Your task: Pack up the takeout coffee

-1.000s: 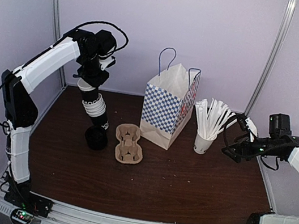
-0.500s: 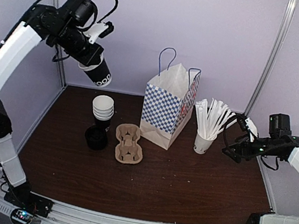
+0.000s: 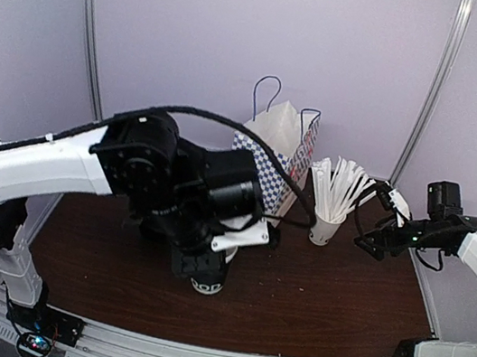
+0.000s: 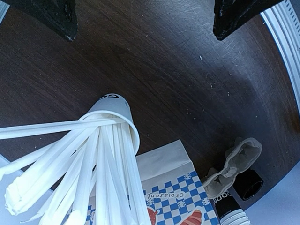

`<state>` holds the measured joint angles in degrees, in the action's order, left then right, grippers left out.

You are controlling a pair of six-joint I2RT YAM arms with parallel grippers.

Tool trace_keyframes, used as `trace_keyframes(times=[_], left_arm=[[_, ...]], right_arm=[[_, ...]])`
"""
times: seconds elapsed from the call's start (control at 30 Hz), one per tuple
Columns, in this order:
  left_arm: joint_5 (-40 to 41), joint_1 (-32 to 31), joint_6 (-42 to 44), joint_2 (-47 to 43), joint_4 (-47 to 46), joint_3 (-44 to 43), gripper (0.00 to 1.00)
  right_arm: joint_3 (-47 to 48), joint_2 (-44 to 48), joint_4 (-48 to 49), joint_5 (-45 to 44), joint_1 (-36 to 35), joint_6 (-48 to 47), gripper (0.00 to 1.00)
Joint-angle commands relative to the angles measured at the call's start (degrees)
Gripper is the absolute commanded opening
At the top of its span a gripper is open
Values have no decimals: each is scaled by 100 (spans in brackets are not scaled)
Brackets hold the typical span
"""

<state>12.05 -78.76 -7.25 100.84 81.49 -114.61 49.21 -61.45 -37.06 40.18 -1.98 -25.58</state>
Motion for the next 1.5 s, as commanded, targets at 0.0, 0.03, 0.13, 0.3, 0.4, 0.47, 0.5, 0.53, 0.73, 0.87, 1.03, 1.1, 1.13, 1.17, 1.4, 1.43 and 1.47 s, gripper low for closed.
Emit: trace_keyframes(times=[0.0, 0.03, 0.13, 0.3, 0.4, 0.47, 0.5, 0.53, 0.73, 0.87, 1.03, 1.1, 1.13, 1.17, 1.4, 1.43, 1.47], left_arm=[[324, -588, -379, 328, -203, 268, 0], [345, -642, -448, 422, -275, 323, 0], [374, -683, -592, 543, -699, 636, 0], [1010, -676, -809, 623, -1275, 1040, 0], [1230, -662, -868, 752, -1420, 1079, 0], [1104, -640, -867, 785, -1609, 1167, 0], [996, -612, -876, 781, -1718, 1222, 0], [898, -584, -905, 777, -1811, 1274, 0], [741, -423, -997, 788, -2299, 1579, 0], [753, -208, -1178, 893, -2344, 1689, 0], [575, 14, -1288, 807, -2759, 2037, 0], [517, 11, -1268, 840, -2779, 2028, 0], [486, 11, -1253, 872, -2768, 2011, 0], [472, 16, -1250, 899, -2752, 1993, 0], [376, 42, -1290, 1004, -2570, 1810, 28], [358, 42, -1304, 992, -2504, 1711, 35], [339, 44, -1307, 942, -2429, 1611, 40]], right_arm=[[-35, -113, 72, -108, -31, -30, 100], [-34, -120, 75, -107, -30, -19, 100], [-51, -98, 93, -96, -29, -5, 100], [-69, -36, 101, -142, -25, 2, 100], [-78, -34, 102, -159, -31, -8, 100], [-78, -42, 102, -169, -30, -8, 100], [-78, -47, 102, -169, -31, -10, 100], [-78, -50, 102, -162, -27, -16, 100], [-78, -57, 94, -160, -28, -36, 100], [-78, -60, 94, -145, -28, -36, 100], [-78, -60, 85, -134, -29, -34, 100], [-87, -56, 90, -140, -27, -34, 100], [-79, -59, 88, -138, -30, -35, 100], [-78, -56, 85, -142, -27, -39, 100], [-70, -121, 81, -170, -31, -43, 100], [-74, -115, 80, -161, -37, -50, 100], [-78, -106, 84, -154, -36, -52, 100]])
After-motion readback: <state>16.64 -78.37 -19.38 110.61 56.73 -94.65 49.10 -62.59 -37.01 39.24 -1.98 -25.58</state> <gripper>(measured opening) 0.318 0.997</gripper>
